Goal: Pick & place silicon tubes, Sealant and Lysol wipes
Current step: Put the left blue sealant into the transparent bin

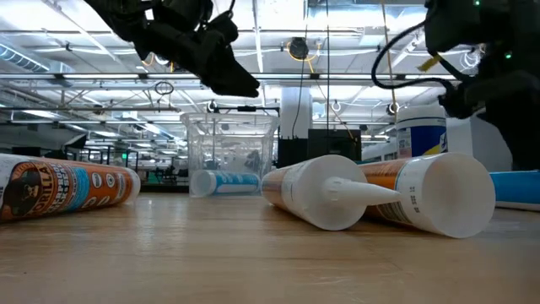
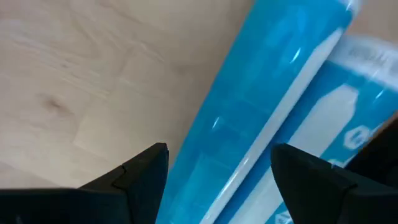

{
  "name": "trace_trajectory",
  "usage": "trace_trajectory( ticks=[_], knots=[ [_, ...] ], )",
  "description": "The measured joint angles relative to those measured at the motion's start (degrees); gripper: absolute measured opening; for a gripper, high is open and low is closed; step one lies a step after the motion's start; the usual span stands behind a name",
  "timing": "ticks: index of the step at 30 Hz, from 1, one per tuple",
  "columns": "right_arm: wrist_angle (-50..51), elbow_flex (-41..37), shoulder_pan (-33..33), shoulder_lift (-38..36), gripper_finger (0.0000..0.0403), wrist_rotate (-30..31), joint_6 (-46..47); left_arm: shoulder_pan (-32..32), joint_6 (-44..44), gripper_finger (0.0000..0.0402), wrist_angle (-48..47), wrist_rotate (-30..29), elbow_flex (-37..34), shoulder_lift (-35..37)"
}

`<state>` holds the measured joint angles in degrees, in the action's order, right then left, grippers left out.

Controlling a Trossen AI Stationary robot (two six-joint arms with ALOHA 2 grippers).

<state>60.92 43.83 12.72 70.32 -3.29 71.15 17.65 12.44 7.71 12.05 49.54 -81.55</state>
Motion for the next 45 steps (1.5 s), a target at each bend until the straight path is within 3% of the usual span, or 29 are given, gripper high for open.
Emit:
trace_trajectory(
  ticks=[6,14,21,45],
  knots=[
    [-1.96,-2.67,2.4,1.22,0.0263,0.08,5.59,0.53,0.44,0.0281,0.27,-1.09,0.0,-0.75],
    [-13.22,-9.71,3.31,2.66,0.0263,1.6,7.51,0.7,0.66,0.0288,2.0,-1.09,0.01,-0.75],
    [-13.72,-15.24,3.05,2.41,0.0263,1.49,9.61,0.7,0.7,0.029,3.01,-1.09,0.0,-0.75],
    [-15.43,-15.71,3.03,2.41,0.0263,1.84,7.22,0.7,0.51,0.0289,2.97,-1.18,0.01,-0.75]
  ],
)
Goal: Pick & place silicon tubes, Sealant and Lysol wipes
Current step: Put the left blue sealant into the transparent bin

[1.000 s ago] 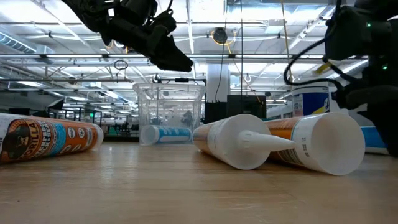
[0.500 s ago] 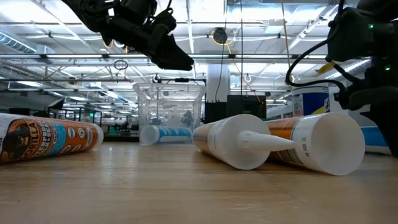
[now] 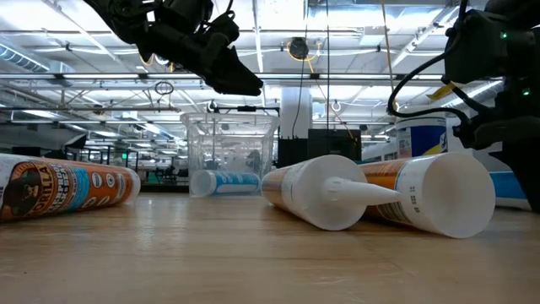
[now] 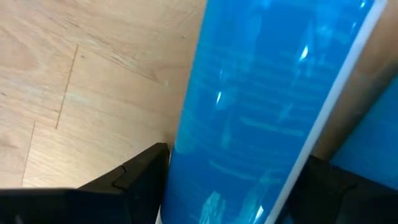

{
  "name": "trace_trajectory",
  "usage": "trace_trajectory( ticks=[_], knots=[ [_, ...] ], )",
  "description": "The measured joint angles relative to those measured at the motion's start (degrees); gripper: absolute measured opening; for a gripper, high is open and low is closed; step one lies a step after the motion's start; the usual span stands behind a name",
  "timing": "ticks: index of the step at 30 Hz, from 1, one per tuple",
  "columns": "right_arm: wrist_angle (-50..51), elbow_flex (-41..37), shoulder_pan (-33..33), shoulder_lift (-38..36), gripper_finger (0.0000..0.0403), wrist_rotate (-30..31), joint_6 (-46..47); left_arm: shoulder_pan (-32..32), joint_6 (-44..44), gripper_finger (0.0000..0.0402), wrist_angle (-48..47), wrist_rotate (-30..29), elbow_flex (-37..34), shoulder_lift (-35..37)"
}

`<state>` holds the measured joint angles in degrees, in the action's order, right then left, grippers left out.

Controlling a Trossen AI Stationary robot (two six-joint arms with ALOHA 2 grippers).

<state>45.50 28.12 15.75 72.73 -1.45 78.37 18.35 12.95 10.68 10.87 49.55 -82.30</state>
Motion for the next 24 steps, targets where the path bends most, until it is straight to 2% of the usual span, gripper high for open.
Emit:
trace_trajectory(
  ticks=[18,24],
  knots=[
    [-0.05,-0.04,0.0,0.02,0.026,-0.04,-0.61,0.0,0.09,0.0294,0.0,-0.07,0.01,0.02],
    [-0.07,-0.04,-0.06,0.07,0.0212,-0.05,-0.61,0.0,0.09,0.0294,-0.02,-0.4,0.01,0.02]
  ],
)
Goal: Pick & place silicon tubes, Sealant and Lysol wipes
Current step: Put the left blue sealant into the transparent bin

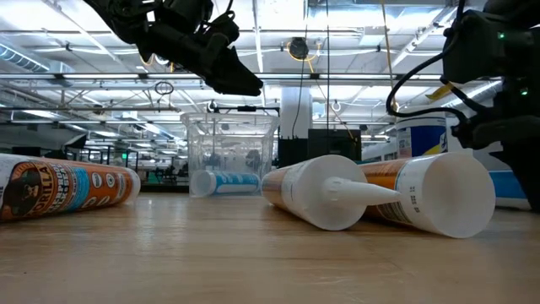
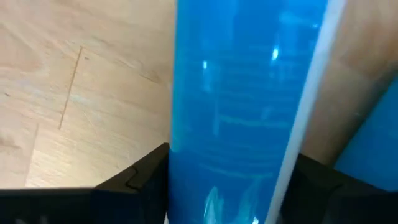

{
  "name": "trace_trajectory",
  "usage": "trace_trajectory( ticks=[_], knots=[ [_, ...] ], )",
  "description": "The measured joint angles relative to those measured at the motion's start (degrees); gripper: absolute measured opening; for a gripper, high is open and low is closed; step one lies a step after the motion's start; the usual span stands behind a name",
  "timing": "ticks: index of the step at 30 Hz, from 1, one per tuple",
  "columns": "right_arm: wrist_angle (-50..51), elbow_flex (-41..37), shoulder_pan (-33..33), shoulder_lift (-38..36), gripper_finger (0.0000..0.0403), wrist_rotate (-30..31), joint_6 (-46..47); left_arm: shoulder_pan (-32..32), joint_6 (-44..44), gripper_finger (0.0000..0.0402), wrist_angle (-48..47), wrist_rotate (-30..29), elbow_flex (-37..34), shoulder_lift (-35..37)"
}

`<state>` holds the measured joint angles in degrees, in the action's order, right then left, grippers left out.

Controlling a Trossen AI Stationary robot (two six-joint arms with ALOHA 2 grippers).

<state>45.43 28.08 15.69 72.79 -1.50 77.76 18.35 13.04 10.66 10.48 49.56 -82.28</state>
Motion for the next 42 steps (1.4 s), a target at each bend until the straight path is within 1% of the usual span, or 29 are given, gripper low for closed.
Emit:
trace_trajectory(
  ticks=[2,33,38,42],
  knots=[
    [-0.02,0.0,-0.01,0.02,0.0206,0.01,-0.05,0.0,0.0,0.0294,0.0,-0.02,0.0,0.0],
    [0.22,0.0,0.02,-0.02,0.0205,-0.02,-0.9,0.0,-0.17,0.0294,-0.02,0.0,0.0,0.0],
    [-0.39,0.0,0.04,-0.04,0.0205,0.22,-2.88,0.0,-0.17,0.0294,-0.04,0.0,0.0,0.0],
    [-1.14,0.0,0.06,-0.04,0.0205,1.65,-4.69,0.0,-0.17,0.0294,-0.04,0.0,0.0,0.0]
  ],
)
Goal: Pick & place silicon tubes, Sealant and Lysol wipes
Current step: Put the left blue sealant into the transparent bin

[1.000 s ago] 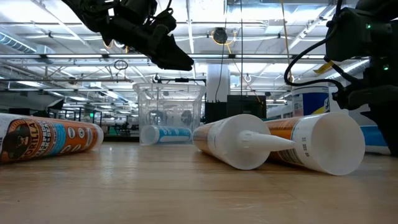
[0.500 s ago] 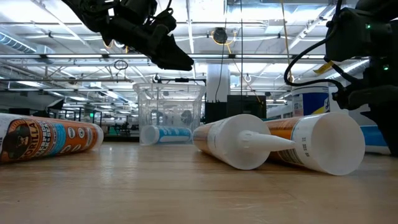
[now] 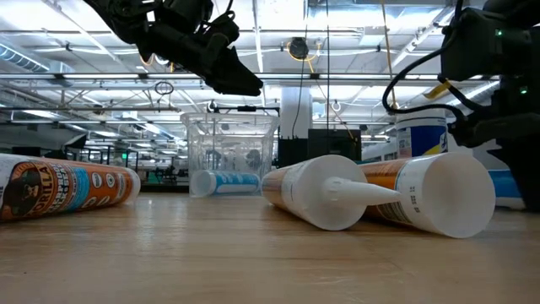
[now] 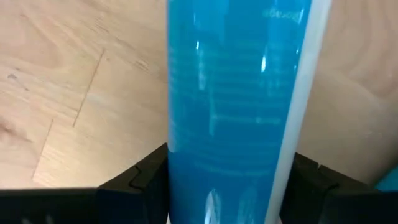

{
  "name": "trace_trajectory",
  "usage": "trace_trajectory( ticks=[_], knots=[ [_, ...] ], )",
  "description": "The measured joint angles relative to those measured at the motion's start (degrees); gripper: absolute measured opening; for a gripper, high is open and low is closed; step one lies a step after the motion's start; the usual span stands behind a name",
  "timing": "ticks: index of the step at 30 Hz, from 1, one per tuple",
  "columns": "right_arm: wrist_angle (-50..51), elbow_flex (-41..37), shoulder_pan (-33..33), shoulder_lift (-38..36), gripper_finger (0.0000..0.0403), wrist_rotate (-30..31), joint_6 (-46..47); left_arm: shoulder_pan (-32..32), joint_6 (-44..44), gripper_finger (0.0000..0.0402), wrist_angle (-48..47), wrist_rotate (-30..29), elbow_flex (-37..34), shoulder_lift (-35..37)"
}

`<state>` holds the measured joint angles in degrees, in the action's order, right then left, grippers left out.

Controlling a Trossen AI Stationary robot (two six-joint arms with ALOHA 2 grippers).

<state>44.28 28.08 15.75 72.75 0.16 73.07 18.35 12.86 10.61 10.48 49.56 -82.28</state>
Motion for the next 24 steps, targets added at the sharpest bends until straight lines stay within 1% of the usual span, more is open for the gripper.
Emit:
trace_trajectory(
  ticks=[12,24],
  knots=[
    [-2.55,0.03,0.02,-2.82,0.0205,4.76,-3.7,-0.02,-0.02,0.0294,0.0,0.0,0.0,0.0],
    [-12.36,-0.11,0.02,-5.97,0.0205,11.19,-14.04,-0.02,-0.02,0.0294,0.0,0.0,0.02,0.01]
  ],
)
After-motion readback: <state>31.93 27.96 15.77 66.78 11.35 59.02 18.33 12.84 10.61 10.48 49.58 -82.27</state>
